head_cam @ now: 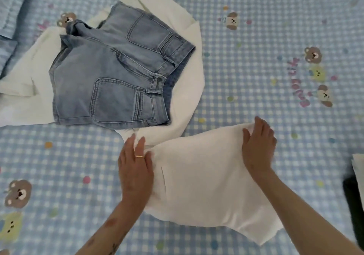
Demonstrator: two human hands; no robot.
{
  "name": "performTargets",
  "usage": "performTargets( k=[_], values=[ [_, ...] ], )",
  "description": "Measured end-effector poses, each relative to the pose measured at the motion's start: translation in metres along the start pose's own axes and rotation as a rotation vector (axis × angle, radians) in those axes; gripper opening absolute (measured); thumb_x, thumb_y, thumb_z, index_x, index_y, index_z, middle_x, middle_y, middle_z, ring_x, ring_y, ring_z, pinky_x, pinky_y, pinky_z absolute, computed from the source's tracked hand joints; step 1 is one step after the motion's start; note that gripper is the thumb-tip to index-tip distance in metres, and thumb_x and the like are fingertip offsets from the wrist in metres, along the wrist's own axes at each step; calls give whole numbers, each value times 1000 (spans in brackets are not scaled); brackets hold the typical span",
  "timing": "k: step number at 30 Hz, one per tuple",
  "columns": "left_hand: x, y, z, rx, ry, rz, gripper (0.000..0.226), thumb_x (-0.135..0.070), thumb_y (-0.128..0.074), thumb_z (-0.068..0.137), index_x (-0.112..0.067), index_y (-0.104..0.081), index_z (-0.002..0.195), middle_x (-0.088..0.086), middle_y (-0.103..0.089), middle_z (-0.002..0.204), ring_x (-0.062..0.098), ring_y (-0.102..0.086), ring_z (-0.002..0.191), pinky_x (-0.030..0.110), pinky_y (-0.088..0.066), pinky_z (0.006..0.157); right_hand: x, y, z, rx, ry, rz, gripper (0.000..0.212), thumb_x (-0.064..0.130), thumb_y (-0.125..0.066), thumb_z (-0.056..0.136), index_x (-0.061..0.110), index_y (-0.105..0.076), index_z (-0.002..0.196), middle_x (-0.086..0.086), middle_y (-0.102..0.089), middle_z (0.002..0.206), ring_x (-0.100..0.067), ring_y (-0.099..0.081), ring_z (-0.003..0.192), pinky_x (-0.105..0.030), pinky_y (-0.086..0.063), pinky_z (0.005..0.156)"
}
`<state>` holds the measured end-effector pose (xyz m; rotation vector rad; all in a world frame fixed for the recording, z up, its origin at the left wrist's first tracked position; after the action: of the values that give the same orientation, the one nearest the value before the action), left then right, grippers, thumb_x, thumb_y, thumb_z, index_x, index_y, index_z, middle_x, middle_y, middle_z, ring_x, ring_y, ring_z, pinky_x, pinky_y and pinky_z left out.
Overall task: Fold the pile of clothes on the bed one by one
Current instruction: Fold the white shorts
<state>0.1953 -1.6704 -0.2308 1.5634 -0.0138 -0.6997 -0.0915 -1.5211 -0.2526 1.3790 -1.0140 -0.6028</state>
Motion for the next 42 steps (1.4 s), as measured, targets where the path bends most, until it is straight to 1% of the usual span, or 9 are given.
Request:
performTargets(
  k=[4,11,13,18,21,28,32,37,42],
  values=[
    [-42,-41,-36,308,-521,104,58,-40,-32,96,-10,-29,145,13,-21,155,30,-22,143,46,-12,116,46,-31,-77,145,557,-31,56,41,-25,100,22,-15,151,-4,-14,159,-22,-12,146,-48,-6,117],
    [5,-64,-25,469,-457,227,60,-47,-25,97,-13,-34,145,9,-22,155,23,-19,143,36,-12,115,-41,-57,-50,265,325,-249,60,45,-21,95,22,-19,150,-4,-13,158,-24,-15,146,-53,-10,116],
    [16,-48,-33,415,-346,181,57,-42,-19,99,-12,-34,145,13,-24,154,26,-19,142,38,-6,116,-65,-43,-51,248,175,-241,58,44,-21,98,21,-19,150,-9,-14,158,-26,-13,146,-52,-8,116],
    [64,-2,-69,361,449,-214,76,-27,-54,93,-36,-2,148,19,-19,154,29,-23,141,42,-26,110,-84,-20,-98,316,-80,-48,65,36,-48,94,24,-19,150,-14,-22,156,-30,-23,141,-52,-29,109],
    [49,5,-70,401,437,-374,81,-25,-64,87,-32,-12,149,13,-50,136,17,-56,111,22,-42,91,-71,-20,-117,320,-107,-11,64,34,-54,91,32,-24,148,-13,-30,150,-37,-42,123,-52,-42,92],
    [36,25,-66,389,578,-544,74,-41,-69,67,-44,-42,135,-12,-54,131,12,-52,114,30,-43,94,-60,2,-104,397,-46,60,56,19,-35,98,35,-18,149,-5,-41,124,-22,-52,77,-34,-47,70],
    [-9,43,-63,249,493,-579,62,-18,-73,80,-52,-49,126,-15,-64,118,14,-64,101,21,-48,78,-66,52,-85,297,84,21,61,9,-45,92,27,-27,148,-3,-46,112,-21,-47,54,-34,-43,50],
    [-133,35,-44,214,398,-667,61,-23,-71,81,-64,-46,117,-23,-66,105,5,-64,84,17,-47,62,-132,148,-25,141,128,27,56,9,-46,93,21,-33,146,-7,-48,112,-29,-54,66,-35,-45,54],
    [-293,-24,-23,264,288,-740,55,-31,-64,87,-50,-42,132,-11,-64,118,12,-63,95,30,-52,79,-244,231,63,12,97,-37,53,10,-44,94,22,-36,145,-12,-49,119,-39,-60,75,-43,-51,61]
  ],
)
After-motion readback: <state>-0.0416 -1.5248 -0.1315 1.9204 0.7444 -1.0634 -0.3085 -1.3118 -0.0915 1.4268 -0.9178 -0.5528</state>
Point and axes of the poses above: each hand's wrist, its own z-axis towards the middle knuckle, its own y-axis out of the back of the hand, x = y × z, the point moved 3 cm from there along z, towards the middle knuckle
